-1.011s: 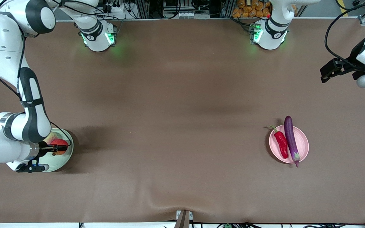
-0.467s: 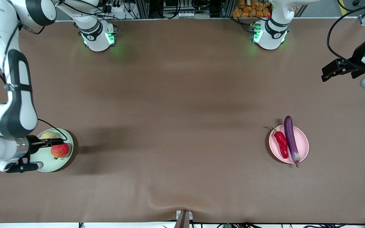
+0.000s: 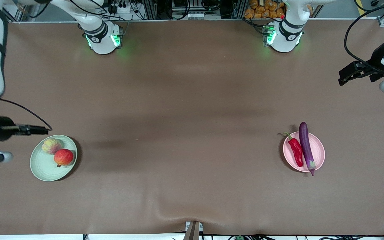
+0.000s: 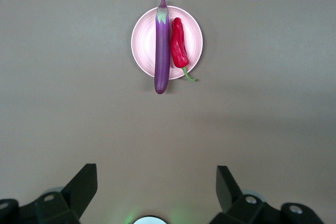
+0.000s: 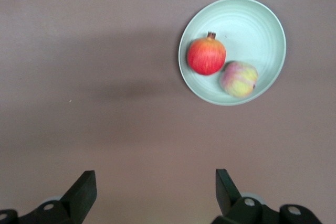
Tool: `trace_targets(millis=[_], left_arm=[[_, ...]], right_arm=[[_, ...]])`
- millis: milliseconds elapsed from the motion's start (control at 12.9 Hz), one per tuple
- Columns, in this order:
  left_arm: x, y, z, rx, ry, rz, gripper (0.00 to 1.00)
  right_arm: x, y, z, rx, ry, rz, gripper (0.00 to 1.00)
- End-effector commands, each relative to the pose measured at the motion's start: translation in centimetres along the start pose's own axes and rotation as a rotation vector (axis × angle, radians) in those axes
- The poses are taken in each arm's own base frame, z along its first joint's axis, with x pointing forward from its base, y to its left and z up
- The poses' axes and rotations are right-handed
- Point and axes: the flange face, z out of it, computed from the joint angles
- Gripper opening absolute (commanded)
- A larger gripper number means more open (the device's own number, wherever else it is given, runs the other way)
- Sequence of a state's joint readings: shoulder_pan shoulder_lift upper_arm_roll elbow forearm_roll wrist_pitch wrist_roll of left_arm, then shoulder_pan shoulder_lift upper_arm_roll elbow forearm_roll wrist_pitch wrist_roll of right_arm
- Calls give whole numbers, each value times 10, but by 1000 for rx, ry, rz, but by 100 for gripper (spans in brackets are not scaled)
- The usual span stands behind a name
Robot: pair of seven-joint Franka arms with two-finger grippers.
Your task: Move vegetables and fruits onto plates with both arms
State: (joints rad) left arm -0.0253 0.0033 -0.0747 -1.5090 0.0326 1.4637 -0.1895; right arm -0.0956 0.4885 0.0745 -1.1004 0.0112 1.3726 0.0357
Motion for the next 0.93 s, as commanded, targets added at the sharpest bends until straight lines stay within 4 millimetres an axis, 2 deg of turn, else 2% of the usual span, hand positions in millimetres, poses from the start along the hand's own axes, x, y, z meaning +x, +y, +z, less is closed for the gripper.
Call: trace_targets(millis=[0, 233, 389, 544, 700, 856], left_arm=[[1, -4, -1, -17, 5, 11, 100], [0, 1, -1, -14, 8, 14, 100], [0, -1, -2, -13, 9, 14, 100], [1, -3, -1, -14, 6, 16, 100], [1, -5, -4, -14, 12, 12, 100], [-1, -4, -5, -10, 10, 10, 100]], right_arm=[[-66, 2, -15, -2, 41, 40, 100], [-110, 15, -54, -13, 123, 46, 100], [-139, 6, -81, -11, 154, 5, 100], [-142, -10, -86, -11, 176, 46, 100], [-140, -14, -84, -9, 176, 52, 100], [-144, -44, -82, -12, 165, 32, 100]])
